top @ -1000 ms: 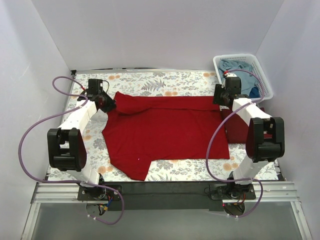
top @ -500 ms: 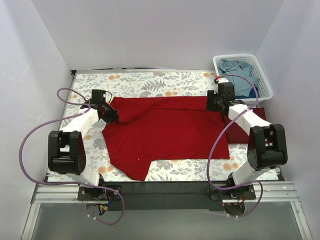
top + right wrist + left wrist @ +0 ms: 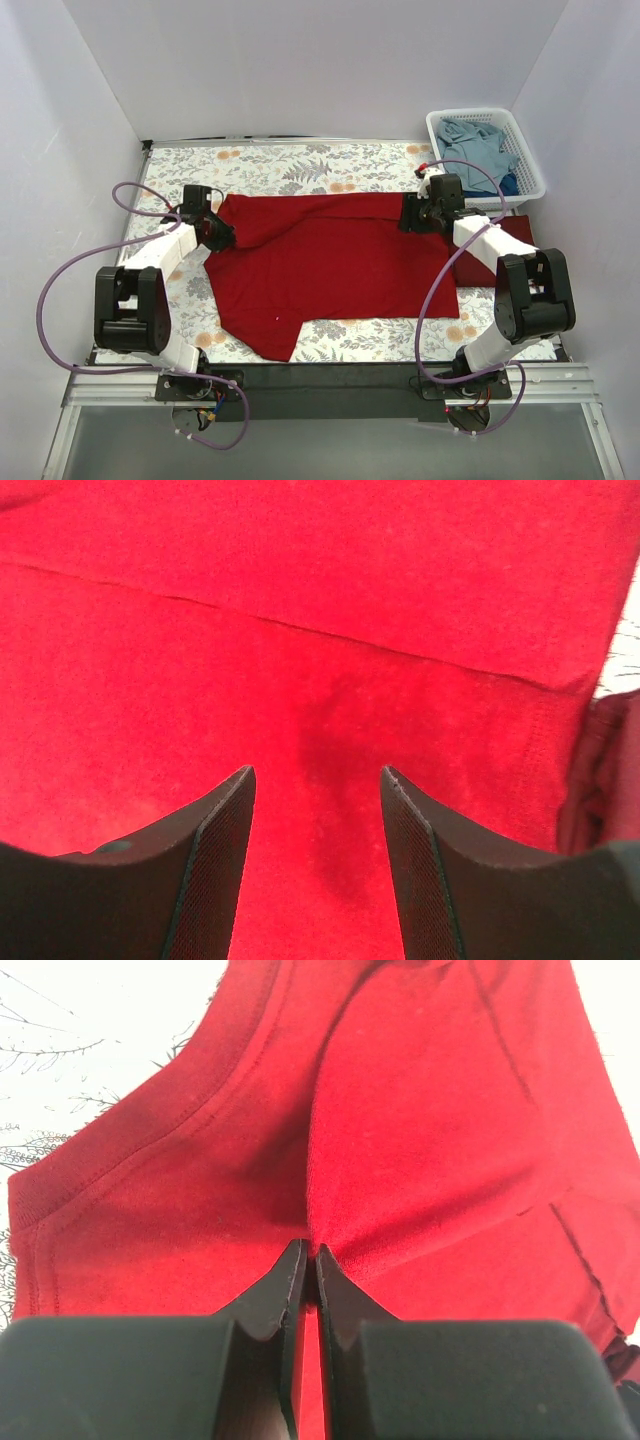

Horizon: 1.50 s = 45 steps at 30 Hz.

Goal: Fold and stack the t-shirts
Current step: Fold the tshirt

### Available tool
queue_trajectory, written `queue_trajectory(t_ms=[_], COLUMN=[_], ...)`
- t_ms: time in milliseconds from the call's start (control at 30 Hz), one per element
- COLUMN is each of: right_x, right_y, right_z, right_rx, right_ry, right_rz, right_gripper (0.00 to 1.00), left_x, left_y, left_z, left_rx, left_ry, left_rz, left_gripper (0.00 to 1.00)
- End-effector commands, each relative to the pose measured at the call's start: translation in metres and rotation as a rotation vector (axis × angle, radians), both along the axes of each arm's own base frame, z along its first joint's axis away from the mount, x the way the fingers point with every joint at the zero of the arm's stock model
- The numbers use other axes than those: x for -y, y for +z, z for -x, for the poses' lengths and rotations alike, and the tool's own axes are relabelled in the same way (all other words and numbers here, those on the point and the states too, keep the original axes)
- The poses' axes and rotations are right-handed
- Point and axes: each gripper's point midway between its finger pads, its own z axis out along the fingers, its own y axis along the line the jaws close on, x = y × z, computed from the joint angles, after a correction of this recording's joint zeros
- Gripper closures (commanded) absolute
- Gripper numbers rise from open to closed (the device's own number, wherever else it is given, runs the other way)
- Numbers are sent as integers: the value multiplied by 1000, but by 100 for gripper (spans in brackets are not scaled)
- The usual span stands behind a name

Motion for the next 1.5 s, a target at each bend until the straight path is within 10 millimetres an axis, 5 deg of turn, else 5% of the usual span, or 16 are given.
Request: queue_trajectory(t_ms=[0,100,367,467,567,967,1267,1467], right_x=[-14,-15,-19,-29,-40,-58,-53,-49], right_y=[19,16,19,18,13,-18,-35,-43], right_z=[-3,-2,0,8,20,83,88,96], right_rx=[66,61,61,41,11,-117,-177,-217], right_ry=[46,49,70,102,137,223,206,193], right_rz=[-54,-56,-71,-118,-147,-141,-99,-93], right_gripper=[41,41,43,45,46,46,46,47], left_x=[-4,-13,-31,-36,-33,-42,-96,-115], left_y=[28,37,49,53,36,-42,-71,-73], left_z=[-8,-13,-10,-15,-12,44,77,101], left_rx=[90,117,158,178,117,-122,-269,-299], left_ry=[-1,15,28,32,12,40,217,280], left_rz=[-27,-81,-177,-180,-173,-196,-219,-249], left_gripper=[96,93,49,48,49,72,78,78])
